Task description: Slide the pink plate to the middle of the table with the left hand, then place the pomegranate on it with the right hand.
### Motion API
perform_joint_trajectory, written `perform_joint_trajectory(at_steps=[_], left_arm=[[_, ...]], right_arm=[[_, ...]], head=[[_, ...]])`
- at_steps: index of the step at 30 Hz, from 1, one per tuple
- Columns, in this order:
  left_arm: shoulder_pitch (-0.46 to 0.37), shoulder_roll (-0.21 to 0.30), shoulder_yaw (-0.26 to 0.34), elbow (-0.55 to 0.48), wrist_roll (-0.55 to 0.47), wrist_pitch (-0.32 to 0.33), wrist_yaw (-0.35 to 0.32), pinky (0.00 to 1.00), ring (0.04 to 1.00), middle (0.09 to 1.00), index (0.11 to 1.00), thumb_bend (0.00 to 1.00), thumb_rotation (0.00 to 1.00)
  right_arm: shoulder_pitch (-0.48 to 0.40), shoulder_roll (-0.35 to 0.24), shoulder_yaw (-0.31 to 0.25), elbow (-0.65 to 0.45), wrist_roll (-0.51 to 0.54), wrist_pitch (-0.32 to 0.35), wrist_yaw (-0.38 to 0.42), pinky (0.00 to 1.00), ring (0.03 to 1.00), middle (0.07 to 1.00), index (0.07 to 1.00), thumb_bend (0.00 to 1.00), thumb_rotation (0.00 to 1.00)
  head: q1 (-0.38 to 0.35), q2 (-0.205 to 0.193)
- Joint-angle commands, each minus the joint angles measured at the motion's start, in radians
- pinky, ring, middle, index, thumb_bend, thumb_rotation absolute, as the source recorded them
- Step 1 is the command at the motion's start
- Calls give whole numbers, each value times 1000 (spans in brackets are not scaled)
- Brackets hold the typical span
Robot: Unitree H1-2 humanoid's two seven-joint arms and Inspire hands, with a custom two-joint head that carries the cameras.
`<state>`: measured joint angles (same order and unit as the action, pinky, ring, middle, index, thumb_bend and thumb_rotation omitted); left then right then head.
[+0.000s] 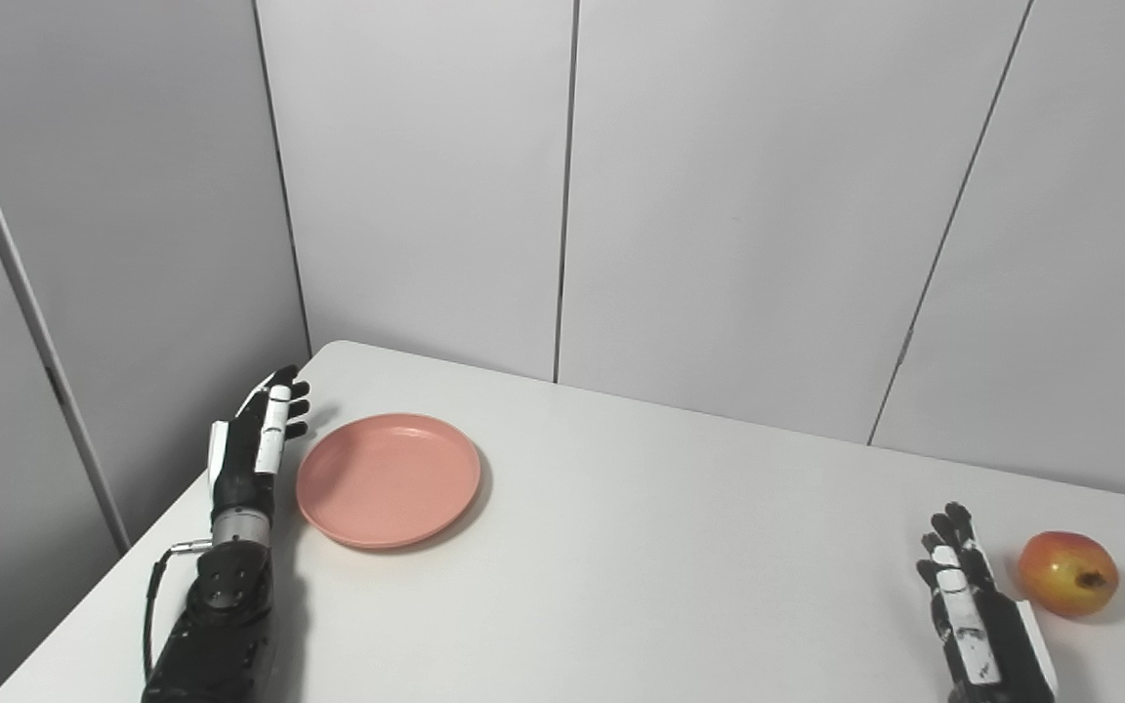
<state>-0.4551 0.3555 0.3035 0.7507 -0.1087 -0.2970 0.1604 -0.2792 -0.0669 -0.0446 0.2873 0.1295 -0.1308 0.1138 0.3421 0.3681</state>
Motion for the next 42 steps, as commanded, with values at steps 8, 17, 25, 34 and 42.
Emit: perform_joint_trajectory(at_steps=[8,17,25,34,42], left_arm=[[-68,-4,8,28,-96,-48,-77,850,841,848,830,573,1000],[-80,-14,12,73,-126,-69,-117,822,833,836,822,566,1000],[-86,-17,5,88,-136,-49,-133,804,839,841,829,570,1000],[-78,-33,-15,63,-144,-27,-172,815,851,863,850,598,1000],[-69,-67,-31,8,-148,31,-185,850,871,872,854,592,1000]], right_arm=[[-5,-1,-11,-9,20,-39,6,1000,998,1000,1000,443,767],[-3,0,-10,-26,16,-29,2,1000,997,1000,1000,433,789],[-2,-5,-6,-32,4,-28,1,1000,1000,1000,1000,425,809],[-6,-5,-7,-29,10,-29,8,1000,1000,1000,1000,442,809],[-7,-3,-4,-27,6,-31,6,1000,1000,1000,1000,449,813]], head=[[1,1],[1,5],[1,9],[-2,12],[-7,12]])
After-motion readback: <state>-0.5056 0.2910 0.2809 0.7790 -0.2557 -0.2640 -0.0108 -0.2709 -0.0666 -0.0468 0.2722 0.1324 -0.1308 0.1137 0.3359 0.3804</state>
